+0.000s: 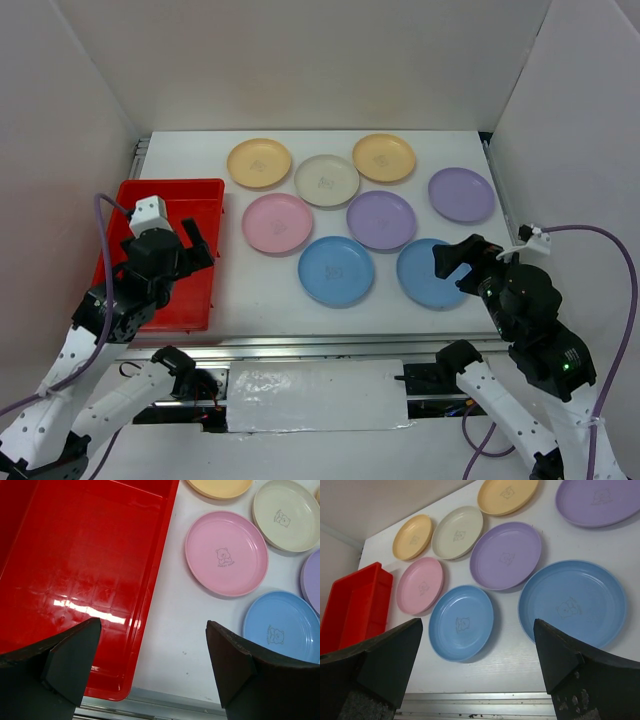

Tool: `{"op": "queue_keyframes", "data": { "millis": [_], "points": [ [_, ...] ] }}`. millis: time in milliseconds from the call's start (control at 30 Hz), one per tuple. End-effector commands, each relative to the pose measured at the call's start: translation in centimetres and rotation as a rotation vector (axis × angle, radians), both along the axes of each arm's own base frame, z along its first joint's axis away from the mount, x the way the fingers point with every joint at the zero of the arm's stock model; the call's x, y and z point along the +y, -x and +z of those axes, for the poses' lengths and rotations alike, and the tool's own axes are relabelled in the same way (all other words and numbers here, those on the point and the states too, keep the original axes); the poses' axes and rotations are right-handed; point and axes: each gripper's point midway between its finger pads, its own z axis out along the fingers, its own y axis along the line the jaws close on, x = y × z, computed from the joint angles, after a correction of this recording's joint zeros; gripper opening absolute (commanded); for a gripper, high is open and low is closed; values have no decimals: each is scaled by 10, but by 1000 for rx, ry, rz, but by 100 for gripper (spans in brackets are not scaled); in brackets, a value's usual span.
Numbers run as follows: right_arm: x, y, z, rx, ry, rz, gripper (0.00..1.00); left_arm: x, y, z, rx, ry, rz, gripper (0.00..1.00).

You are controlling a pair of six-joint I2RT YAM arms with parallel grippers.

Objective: Place the plates into the plastic bin on the countertop

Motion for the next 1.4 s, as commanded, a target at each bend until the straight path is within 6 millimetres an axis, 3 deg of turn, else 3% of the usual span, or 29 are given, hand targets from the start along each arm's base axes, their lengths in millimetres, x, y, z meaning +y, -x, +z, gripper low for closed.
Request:
{"op": "queue_keyframes", "data": {
  "millis": [0,133,267,367,400,433,500,533,600,633,700,733,900,1100,1267,1300,1333,1367],
  "points": [
    [-6,3,15,-46,-16,-23,100,-2,-4,8,-35,-1,-15,99],
    [-6,6,15,-44,-11,-13,100,-6,-7,7,-27,-5,-29,99],
    [1,8,12,-40,-13,31,100,-38,-15,8,-11,71,-155,99],
    [7,9,10,-36,-15,65,100,-69,-30,-8,56,163,-204,99],
    [10,8,9,-39,-18,77,100,-91,-30,-17,107,215,-287,99],
    [13,8,9,-40,-23,95,100,-106,-36,-41,191,238,-306,99],
    [17,6,4,-36,-21,109,100,-145,-43,-53,200,243,-390,99],
    [17,6,2,-29,-19,111,100,-159,-50,-76,262,204,-379,99],
    [20,5,-3,-17,-21,123,100,-185,-50,-97,320,134,-412,99],
    [21,5,-4,-14,-22,127,100,-196,-59,-116,377,87,-390,99],
    [24,6,-8,-3,-24,140,100,-207,-62,-135,420,45,-382,99],
    [24,7,-9,0,-23,143,100,-208,-65,-150,444,23,-357,99],
    [25,10,-14,5,-28,158,100,-214,-71,-186,500,7,-326,94],
    [29,11,-12,-2,-34,177,100,-222,-74,-214,531,5,-325,78],
    [31,11,-12,2,-35,190,100,-223,-74,-226,514,33,-304,68],
    [31,11,-13,3,-33,191,100,-223,-74,-226,512,44,-299,63],
    [32,11,-13,5,-36,192,100,-220,-72,-228,515,44,-293,46],
    [32,12,-12,3,-38,195,100,-219,-73,-228,508,47,-288,36]
  ]
}}
